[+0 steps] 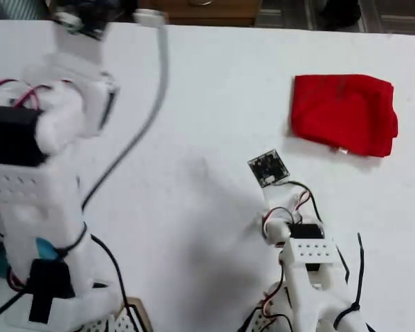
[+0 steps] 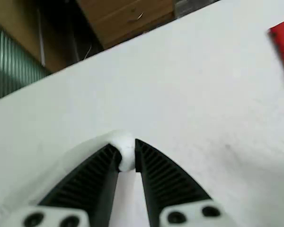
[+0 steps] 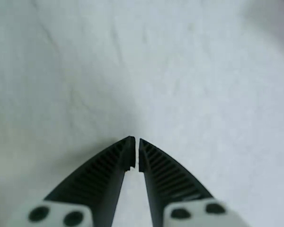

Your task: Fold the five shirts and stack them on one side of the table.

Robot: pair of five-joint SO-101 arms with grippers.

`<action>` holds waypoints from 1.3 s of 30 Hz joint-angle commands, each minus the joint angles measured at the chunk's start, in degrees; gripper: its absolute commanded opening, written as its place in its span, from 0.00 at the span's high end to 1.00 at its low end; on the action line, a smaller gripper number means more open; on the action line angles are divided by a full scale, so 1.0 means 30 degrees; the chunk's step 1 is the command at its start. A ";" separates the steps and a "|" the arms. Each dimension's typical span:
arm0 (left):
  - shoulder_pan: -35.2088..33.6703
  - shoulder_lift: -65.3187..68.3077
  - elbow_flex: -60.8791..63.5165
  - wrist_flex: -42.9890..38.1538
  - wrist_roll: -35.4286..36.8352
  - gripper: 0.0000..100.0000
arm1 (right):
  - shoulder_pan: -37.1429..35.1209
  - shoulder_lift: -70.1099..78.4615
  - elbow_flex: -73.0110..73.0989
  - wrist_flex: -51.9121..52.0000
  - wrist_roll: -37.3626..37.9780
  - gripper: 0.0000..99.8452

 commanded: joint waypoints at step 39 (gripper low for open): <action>-1.1810 -0.1436 0.7751 0.0293 -0.2168 0.98 | -0.0073 -0.0659 -0.0059 -0.0308 -0.0176 0.98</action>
